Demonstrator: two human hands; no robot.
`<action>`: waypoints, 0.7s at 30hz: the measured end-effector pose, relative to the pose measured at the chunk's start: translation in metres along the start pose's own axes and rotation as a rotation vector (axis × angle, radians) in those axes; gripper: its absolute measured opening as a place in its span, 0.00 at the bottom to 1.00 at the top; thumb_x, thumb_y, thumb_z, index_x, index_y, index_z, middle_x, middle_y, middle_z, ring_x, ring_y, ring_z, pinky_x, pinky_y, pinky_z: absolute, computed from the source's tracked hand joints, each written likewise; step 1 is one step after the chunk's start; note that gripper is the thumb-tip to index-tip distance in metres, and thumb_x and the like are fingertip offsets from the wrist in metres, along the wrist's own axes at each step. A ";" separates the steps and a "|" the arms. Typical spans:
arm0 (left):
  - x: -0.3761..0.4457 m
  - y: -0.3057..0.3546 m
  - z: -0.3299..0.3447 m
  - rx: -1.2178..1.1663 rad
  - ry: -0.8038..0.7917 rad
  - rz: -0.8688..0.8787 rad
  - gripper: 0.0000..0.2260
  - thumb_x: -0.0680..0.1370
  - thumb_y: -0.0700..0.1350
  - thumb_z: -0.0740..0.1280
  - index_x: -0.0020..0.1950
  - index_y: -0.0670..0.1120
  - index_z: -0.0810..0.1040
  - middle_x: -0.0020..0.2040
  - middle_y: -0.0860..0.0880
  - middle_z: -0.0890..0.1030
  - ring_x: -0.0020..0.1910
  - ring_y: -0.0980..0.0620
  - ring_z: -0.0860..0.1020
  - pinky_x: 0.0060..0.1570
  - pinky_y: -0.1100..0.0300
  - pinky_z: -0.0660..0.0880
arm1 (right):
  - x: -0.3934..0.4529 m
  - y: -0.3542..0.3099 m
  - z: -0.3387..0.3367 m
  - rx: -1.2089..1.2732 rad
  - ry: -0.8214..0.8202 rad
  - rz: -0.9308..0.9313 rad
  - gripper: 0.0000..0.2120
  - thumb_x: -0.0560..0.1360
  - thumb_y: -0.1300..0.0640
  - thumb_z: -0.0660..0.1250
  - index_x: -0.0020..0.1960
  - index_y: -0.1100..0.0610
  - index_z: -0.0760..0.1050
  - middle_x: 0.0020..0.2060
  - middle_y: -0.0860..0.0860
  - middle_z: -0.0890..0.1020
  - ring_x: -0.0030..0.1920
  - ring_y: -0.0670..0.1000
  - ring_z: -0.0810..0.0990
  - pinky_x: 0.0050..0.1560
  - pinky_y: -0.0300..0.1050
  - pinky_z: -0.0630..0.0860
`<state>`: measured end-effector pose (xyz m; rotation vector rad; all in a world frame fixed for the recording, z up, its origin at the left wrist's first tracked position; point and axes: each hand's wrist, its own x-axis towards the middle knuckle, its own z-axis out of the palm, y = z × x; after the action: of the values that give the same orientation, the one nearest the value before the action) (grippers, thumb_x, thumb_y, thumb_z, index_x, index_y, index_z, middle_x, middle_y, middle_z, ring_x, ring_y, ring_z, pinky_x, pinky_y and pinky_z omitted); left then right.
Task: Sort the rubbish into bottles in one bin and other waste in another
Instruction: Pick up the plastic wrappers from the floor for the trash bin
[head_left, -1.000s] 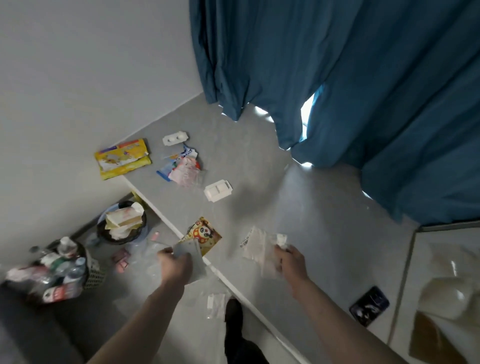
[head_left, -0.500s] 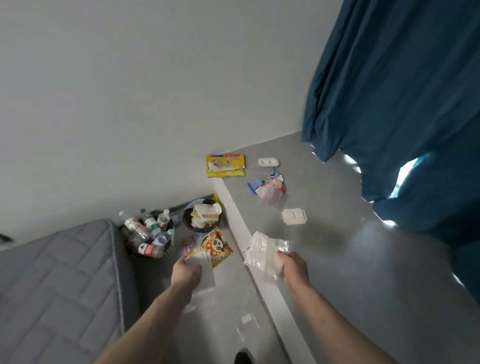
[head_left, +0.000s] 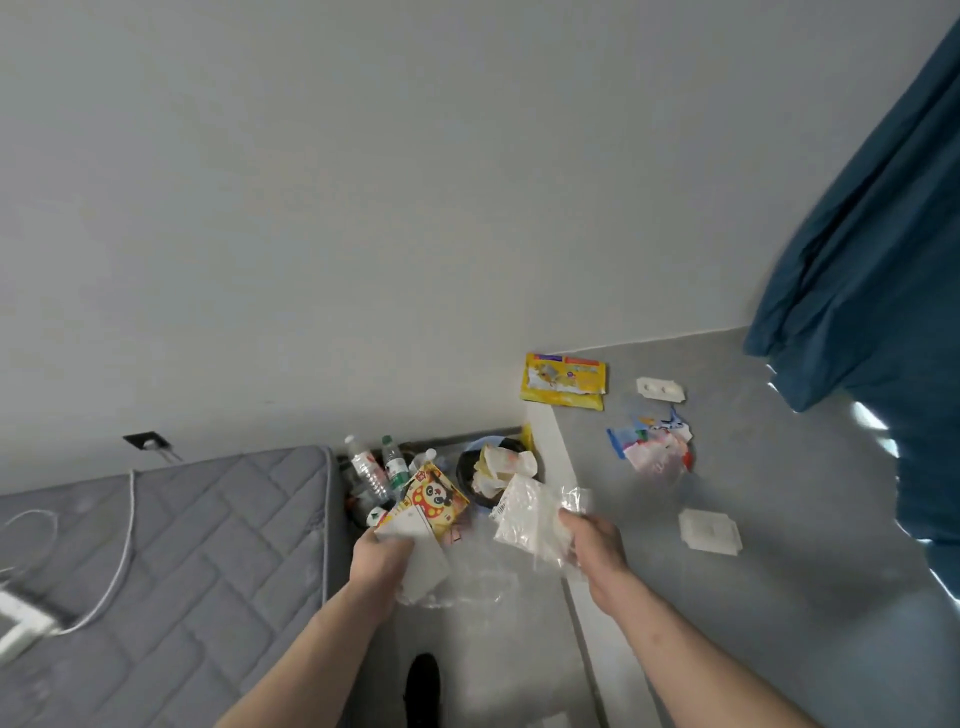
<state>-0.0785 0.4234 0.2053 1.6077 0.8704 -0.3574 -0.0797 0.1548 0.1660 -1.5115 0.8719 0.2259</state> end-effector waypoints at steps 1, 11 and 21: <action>0.018 0.008 -0.001 0.001 -0.007 -0.006 0.06 0.73 0.41 0.69 0.47 0.46 0.73 0.47 0.39 0.82 0.48 0.35 0.82 0.50 0.38 0.81 | 0.007 -0.005 0.009 -0.001 0.004 -0.001 0.09 0.71 0.52 0.73 0.41 0.58 0.77 0.32 0.52 0.77 0.36 0.54 0.76 0.40 0.48 0.73; 0.132 0.091 0.028 0.173 -0.145 -0.068 0.15 0.78 0.41 0.66 0.63 0.44 0.69 0.55 0.40 0.78 0.54 0.38 0.79 0.56 0.41 0.80 | 0.054 -0.055 0.061 0.050 0.118 0.059 0.04 0.78 0.58 0.69 0.52 0.57 0.79 0.44 0.53 0.83 0.43 0.55 0.81 0.39 0.45 0.77; 0.212 0.156 0.094 0.245 -0.122 -0.091 0.13 0.80 0.38 0.64 0.64 0.40 0.70 0.48 0.42 0.77 0.47 0.43 0.77 0.50 0.47 0.80 | 0.147 -0.106 0.073 -0.019 0.100 0.128 0.07 0.74 0.59 0.69 0.39 0.54 0.74 0.32 0.52 0.76 0.35 0.54 0.75 0.36 0.47 0.73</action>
<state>0.1958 0.4047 0.1535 1.7534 0.8323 -0.6400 0.1141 0.1551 0.1445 -1.4957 1.0503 0.2545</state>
